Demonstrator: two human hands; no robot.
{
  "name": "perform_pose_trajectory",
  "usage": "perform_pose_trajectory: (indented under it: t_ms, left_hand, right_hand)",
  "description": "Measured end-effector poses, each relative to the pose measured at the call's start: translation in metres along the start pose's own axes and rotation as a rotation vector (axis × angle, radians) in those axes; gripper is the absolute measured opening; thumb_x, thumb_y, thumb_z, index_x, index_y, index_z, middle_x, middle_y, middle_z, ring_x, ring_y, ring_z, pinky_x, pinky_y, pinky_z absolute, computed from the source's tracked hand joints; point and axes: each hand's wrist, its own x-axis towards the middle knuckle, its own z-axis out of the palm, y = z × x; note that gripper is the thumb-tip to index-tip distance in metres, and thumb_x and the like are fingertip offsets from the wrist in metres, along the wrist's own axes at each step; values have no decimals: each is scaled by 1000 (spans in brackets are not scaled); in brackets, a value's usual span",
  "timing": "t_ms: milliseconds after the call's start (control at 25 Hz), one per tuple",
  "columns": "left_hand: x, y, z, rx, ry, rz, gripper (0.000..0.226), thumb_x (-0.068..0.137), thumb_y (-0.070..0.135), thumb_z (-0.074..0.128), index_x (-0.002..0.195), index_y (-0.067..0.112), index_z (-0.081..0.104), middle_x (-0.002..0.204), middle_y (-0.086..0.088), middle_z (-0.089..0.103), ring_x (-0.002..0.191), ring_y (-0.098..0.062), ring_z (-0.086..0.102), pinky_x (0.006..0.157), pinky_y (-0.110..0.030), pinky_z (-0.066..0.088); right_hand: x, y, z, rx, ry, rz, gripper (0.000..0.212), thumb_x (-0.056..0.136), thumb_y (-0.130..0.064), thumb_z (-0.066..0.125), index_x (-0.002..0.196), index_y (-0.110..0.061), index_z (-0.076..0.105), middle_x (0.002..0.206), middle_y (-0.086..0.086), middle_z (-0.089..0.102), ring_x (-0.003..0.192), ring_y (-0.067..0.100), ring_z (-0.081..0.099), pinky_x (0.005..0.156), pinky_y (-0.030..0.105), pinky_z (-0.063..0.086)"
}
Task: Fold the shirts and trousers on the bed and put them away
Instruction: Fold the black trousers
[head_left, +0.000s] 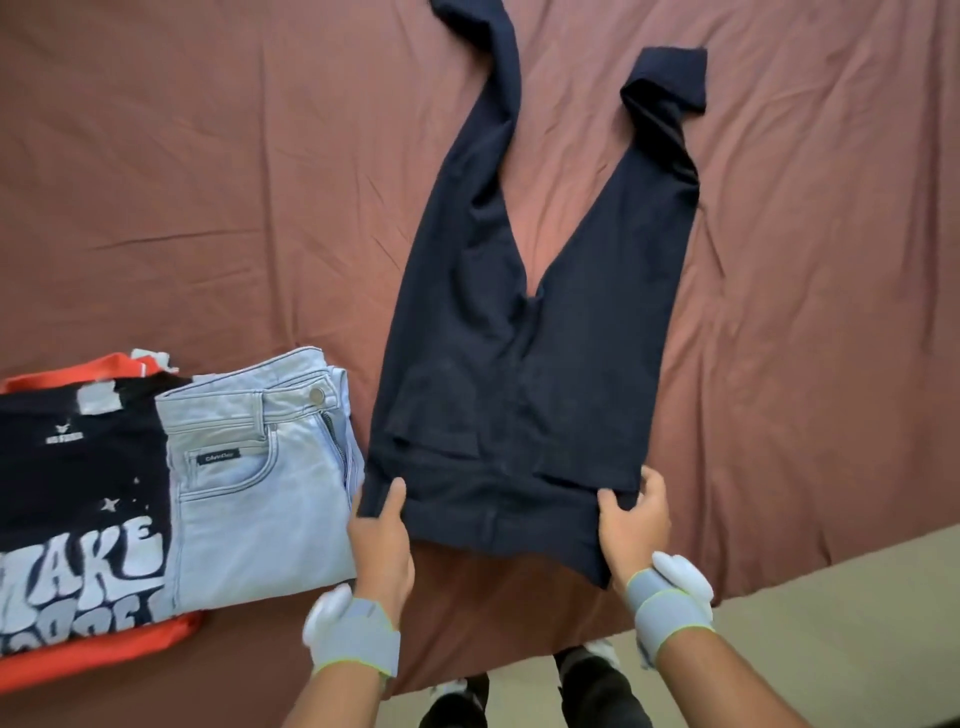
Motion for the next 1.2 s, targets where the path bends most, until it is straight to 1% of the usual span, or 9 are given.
perform_pose_trajectory:
  t_ms: [240,360,440,520,640,840,1000,1120,1200]
  left_hand:
    - [-25,-14,4,207,-7,163,28,93,12,65,119,20,63,114,3,67,107,-14,62,99,-35,49]
    - [-40,9,24,261,-231,327,24,93,14,63,114,24,60,105,11,66,100,-6,61,90,-21,49]
    - [-50,11,30,282,-379,384,23,91,26,60,114,25,60,108,8,67,104,-12,61,90,-25,48]
    - [-50,8,33,252,-438,363,30,90,38,56,116,25,60,113,-2,66,110,-24,60,93,-36,49]
    - [-52,10,32,103,-438,293,27,89,46,51,108,32,64,109,-1,67,102,-18,61,89,-30,50]
    - [-50,9,24,153,-330,404,24,100,34,41,100,18,59,99,5,63,99,-15,58,92,-38,46]
    - [-56,13,25,242,-364,398,24,94,24,62,118,20,59,114,5,68,112,-13,63,100,-37,49]
    - [-54,9,15,244,-277,411,24,99,12,55,123,15,61,123,4,65,121,-11,58,108,-39,44]
    - [-56,9,12,236,-277,421,28,101,15,51,128,15,59,131,6,61,128,-11,53,112,-37,40]
  right_hand:
    - [-10,-3,-8,23,-84,-38,55,82,-12,66,131,-26,44,119,4,66,115,24,58,92,30,43]
    - [-22,-42,12,291,-195,-204,57,78,-15,64,128,-32,44,107,1,70,99,16,66,88,25,48]
    - [-30,-69,29,367,-273,-300,57,80,-10,64,129,-30,44,96,2,69,87,16,67,85,28,52]
    - [-40,-90,44,317,-385,-382,57,82,-9,64,131,-31,44,92,3,66,80,16,66,80,30,54]
    - [-57,-91,61,104,-584,-442,58,85,-20,64,135,-37,39,101,-5,61,77,12,64,78,34,54]
    - [-62,-69,61,-8,-670,-396,64,85,-37,67,140,-37,34,124,-11,55,97,7,59,86,25,49]
    - [-61,-72,60,92,-506,-404,56,82,-10,65,131,-27,47,109,-7,61,94,10,60,87,26,49]
    - [-61,-80,65,103,-327,-425,44,81,-6,65,121,-20,51,103,-5,60,96,17,59,86,27,48]
    - [-69,-83,69,77,-350,-455,34,82,-12,68,110,-20,51,100,-8,59,95,13,59,83,25,48]
